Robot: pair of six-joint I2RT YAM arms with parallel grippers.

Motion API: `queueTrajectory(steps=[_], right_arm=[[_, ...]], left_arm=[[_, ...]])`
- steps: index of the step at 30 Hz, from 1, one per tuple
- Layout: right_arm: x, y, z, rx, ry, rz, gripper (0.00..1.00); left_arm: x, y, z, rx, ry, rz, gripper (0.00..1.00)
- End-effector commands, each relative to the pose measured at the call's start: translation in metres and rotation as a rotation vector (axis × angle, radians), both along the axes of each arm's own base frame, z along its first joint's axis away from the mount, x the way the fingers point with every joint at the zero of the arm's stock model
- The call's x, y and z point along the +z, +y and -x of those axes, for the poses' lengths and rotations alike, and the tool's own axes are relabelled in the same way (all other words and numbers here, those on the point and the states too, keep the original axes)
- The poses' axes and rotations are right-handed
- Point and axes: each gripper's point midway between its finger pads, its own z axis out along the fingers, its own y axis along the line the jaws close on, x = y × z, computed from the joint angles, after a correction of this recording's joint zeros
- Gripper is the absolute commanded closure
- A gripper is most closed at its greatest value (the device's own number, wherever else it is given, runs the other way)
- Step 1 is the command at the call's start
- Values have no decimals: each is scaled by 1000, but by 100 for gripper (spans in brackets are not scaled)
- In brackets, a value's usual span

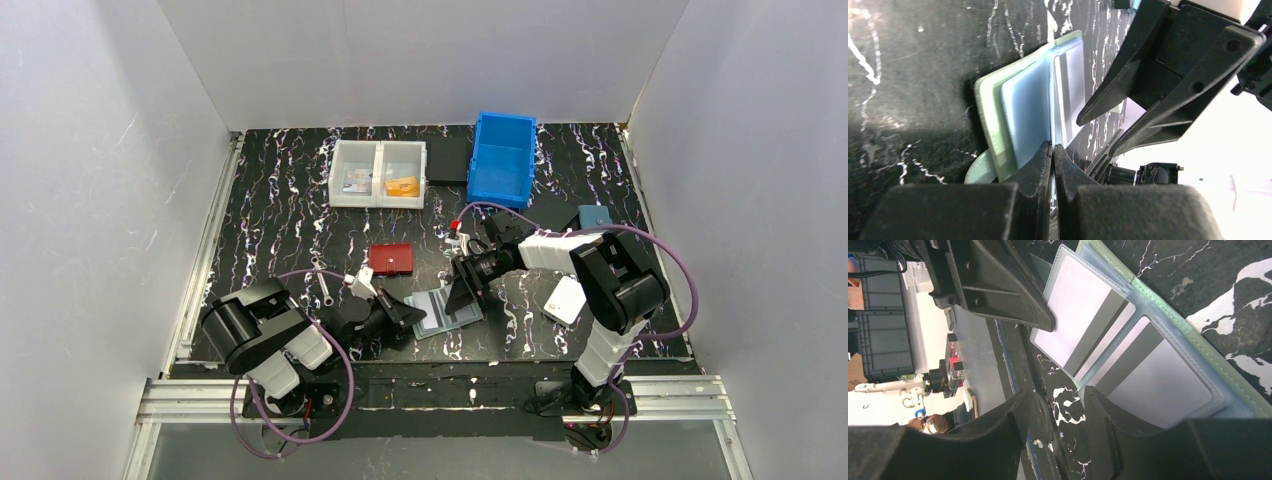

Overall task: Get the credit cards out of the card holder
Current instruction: Remove the credit card from the card holder.

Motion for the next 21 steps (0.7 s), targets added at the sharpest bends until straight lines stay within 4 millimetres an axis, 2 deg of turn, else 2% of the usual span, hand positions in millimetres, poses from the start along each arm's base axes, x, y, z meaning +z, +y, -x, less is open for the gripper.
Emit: queueTrajectory(steps=[1, 8, 11, 15, 21], right_arm=[[24, 4, -9, 14, -59, -73, 49], [50, -10, -21, 7, -66, -203, 48], [58, -14, -23, -1, -72, -234, 48], [64, -14, -24, -7, -73, -254, 48], [69, -13, -24, -19, -27, -276, 51]], left_arm=[[25, -6, -6, -49, -159, 15, 100], [69, -28, -4, -155, -298, 101, 100], [82, -34, -4, -176, -333, 130, 100], [94, -40, -5, -191, -354, 162, 100], [101, -43, -5, -195, -362, 182, 100]])
